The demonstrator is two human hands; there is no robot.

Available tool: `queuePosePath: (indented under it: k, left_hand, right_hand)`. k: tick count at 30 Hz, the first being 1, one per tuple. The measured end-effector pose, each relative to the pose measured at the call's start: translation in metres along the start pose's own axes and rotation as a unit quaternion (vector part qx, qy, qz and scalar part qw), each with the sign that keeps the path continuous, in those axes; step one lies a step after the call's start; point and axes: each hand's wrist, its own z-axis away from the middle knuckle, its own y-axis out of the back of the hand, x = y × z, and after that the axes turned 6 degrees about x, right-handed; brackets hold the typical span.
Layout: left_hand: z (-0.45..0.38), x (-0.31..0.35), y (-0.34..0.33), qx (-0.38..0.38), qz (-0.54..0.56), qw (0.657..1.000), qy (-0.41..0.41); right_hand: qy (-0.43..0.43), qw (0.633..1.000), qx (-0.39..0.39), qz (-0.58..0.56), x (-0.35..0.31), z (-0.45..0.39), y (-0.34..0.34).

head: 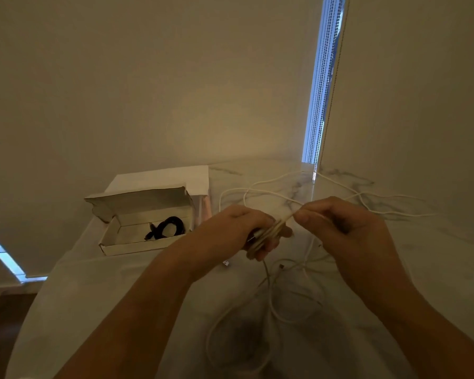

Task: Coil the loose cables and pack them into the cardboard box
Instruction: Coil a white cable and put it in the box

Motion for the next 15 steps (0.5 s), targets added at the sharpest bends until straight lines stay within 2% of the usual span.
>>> queuePosePath:
  k: [3, 10, 15]
  left_hand:
    - [0.008, 0.006, 0.001, 0.004, 0.029, 1.0, 0.012]
    - [0.008, 0.002, 0.004, -0.04, 0.031, 0.997, -0.052]
    - [0.005, -0.004, 0.004, -0.032, 0.156, 0.985, -0.059]
  right_hand:
    - [-0.019, 0.999, 0.014, -0.044, 0.002, -0.003, 0.003]
    - [-0.009, 0.998, 0.055, -0.019, 0.01, -0.006, 0.006]
    - [-0.016, 0.998, 0.062, -0.003, 0.015, -0.007, 0.005]
